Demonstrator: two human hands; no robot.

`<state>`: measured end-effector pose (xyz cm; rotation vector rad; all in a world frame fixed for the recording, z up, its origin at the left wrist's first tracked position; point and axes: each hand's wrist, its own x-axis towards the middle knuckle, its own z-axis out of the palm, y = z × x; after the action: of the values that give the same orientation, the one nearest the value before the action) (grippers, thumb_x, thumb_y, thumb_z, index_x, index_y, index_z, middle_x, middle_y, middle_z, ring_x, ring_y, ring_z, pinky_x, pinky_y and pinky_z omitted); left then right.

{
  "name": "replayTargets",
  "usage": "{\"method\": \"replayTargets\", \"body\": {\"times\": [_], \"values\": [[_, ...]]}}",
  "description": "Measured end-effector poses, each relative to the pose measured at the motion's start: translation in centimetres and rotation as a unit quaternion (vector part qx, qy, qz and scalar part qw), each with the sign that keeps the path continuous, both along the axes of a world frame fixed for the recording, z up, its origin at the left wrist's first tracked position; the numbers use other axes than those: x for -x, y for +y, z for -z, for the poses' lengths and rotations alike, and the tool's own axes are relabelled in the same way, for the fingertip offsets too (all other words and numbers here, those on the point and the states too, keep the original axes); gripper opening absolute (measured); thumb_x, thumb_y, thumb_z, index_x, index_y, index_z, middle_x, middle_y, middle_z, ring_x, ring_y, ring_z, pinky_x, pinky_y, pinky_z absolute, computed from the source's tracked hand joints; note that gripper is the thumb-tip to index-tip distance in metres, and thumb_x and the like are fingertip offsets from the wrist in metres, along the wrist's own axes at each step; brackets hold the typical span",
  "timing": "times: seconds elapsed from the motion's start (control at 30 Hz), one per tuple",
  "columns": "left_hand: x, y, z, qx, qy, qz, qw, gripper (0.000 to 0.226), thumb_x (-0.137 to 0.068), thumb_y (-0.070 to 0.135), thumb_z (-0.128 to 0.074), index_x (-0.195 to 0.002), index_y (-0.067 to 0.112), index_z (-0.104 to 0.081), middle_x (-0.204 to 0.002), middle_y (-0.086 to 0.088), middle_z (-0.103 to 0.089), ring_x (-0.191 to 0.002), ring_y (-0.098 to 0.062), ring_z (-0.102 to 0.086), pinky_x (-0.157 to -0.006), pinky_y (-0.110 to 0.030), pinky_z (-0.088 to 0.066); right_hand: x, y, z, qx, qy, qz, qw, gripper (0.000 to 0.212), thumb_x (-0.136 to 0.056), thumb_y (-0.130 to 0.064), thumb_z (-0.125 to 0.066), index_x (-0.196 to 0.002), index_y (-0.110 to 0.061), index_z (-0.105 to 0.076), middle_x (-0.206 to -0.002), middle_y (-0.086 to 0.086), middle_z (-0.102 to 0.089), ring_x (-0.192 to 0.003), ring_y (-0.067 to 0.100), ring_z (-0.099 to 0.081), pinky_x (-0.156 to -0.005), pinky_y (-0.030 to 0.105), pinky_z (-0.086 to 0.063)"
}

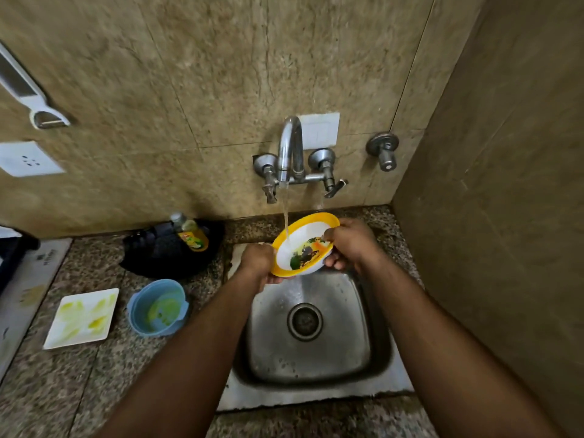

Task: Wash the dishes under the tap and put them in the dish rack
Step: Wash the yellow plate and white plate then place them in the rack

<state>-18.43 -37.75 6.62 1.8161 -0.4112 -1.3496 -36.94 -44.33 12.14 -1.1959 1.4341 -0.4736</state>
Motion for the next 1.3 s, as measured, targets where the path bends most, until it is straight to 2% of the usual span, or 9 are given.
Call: {"method": "replayTargets", "body": {"times": [0.13,0.33,0.6,0.7,0.83,0.97,1.03,1.17,1.3], "values": [[0.9,-1.2,0.0,0.046,0.054,-0.018,0.997,0.019,-0.097,0.002,-0.059,-0.086,0.013,-0.070,-0.083,-0.013,-0.073,-0.077,-0.031,-0.067,-0.066,-0.040,-0.057,0.1,0.0,0.5,0.082,0.027,0.012,0.996,0.016,-0.084,-0.012,-0.057,-0.092,-0.020,-0.068,-0.064,0.015,-0.072,-0.049,0.034,-0.068,-0.043,0.038,-0.055],[-0.8,-1.2,-0.1,0.119,0.050,-0.072,0.989,0.026,-0.093,-0.006,-0.062,-0.103,0.017,-0.070,-0.090,-0.009,-0.076,-0.072,-0.025,-0.071,-0.055,-0.034,-0.062,0.0,0.2,2.7,0.075,0.041,0.039,0.996,0.026,-0.083,-0.005,-0.055,-0.101,-0.018,-0.069,-0.088,0.017,-0.072,-0.063,0.041,-0.072,-0.048,0.060,-0.058],[-4.7,0.4,0.0,0.150,-0.104,-0.112,0.977,0.016,-0.085,-0.002,-0.068,-0.086,0.013,-0.074,-0.087,-0.019,-0.071,-0.079,-0.030,-0.064,-0.067,-0.047,-0.054,-2.0,2.5,4.6,-0.046,-0.086,0.026,0.995,0.024,-0.098,0.002,-0.057,-0.115,-0.012,-0.066,-0.110,0.017,-0.072,-0.077,0.026,-0.071,-0.060,0.042,-0.064],[-4.8,0.9,0.5,0.080,-0.140,-0.077,0.984,0.008,-0.092,0.020,-0.071,-0.094,0.012,-0.072,-0.103,-0.020,-0.073,-0.091,-0.035,-0.068,-0.073,-0.049,-0.055,-2.4,3.4,4.6,0.034,-0.063,0.002,0.997,0.024,-0.093,0.002,-0.059,-0.110,-0.009,-0.072,-0.102,0.016,-0.075,-0.073,0.028,-0.073,-0.059,0.046,-0.064],[-2.8,1.1,0.6,-0.007,0.073,-0.058,0.996,0.078,-0.083,0.078,-0.060,-0.134,0.019,-0.058,-0.130,-0.014,-0.067,-0.115,-0.040,-0.065,-0.079,-0.042,-0.054,-2.6,4.9,4.1,0.353,0.178,-0.139,0.908,0.040,-0.087,-0.009,-0.060,-0.124,-0.017,-0.072,-0.104,0.015,-0.076,-0.085,0.036,-0.071,-0.069,0.034,-0.053],[0.0,0.4,-1.5,0.091,0.282,-0.141,0.945,0.064,-0.107,0.056,-0.032,-0.130,0.003,-0.060,-0.093,-0.021,-0.073,-0.085,-0.034,-0.072,-0.074,-0.044,-0.059,-2.8,7.2,3.9,0.405,0.367,-0.239,0.803,0.073,-0.094,-0.018,-0.056,-0.161,-0.019,-0.028,-0.161,0.017,-0.038,-0.089,0.037,-0.073,-0.067,0.037,-0.056],[0.9,-0.3,-1.8,0.129,0.344,-0.197,0.909,0.064,-0.106,0.057,-0.034,-0.131,0.004,-0.061,-0.105,-0.020,-0.074,-0.098,-0.034,-0.071,-0.083,-0.047,-0.058,-2.1,8.2,4.4,0.424,0.390,-0.232,0.784,0.078,-0.086,-0.019,-0.068,-0.157,-0.014,-0.038,-0.156,0.022,-0.044,-0.071,0.032,-0.072,-0.053,0.032,-0.052],[2.1,-1.2,-2.3,0.121,0.239,-0.188,0.945,0.049,-0.105,0.043,-0.051,-0.127,0.001,-0.059,-0.119,-0.023,-0.070,-0.105,-0.037,-0.069,-0.078,-0.046,-0.060,-0.7,9.1,6.2,0.426,0.393,-0.228,0.782,0.081,-0.077,-0.019,-0.074,-0.153,-0.012,-0.046,-0.153,0.022,-0.049,-0.059,0.026,-0.067,-0.046,0.027,-0.045],[1.8,-1.6,-2.3,0.084,0.107,-0.129,0.982,0.035,-0.106,0.029,-0.052,-0.131,0.005,-0.057,-0.119,-0.018,-0.070,-0.100,-0.035,-0.070,-0.067,-0.040,-0.060,0.0,8.9,5.9,0.446,0.341,-0.232,0.794,0.070,-0.094,-0.039,-0.049,-0.161,-0.024,-0.030,-0.166,0.009,-0.031,-0.113,0.032,-0.066,-0.081,0.040,-0.059]]}}
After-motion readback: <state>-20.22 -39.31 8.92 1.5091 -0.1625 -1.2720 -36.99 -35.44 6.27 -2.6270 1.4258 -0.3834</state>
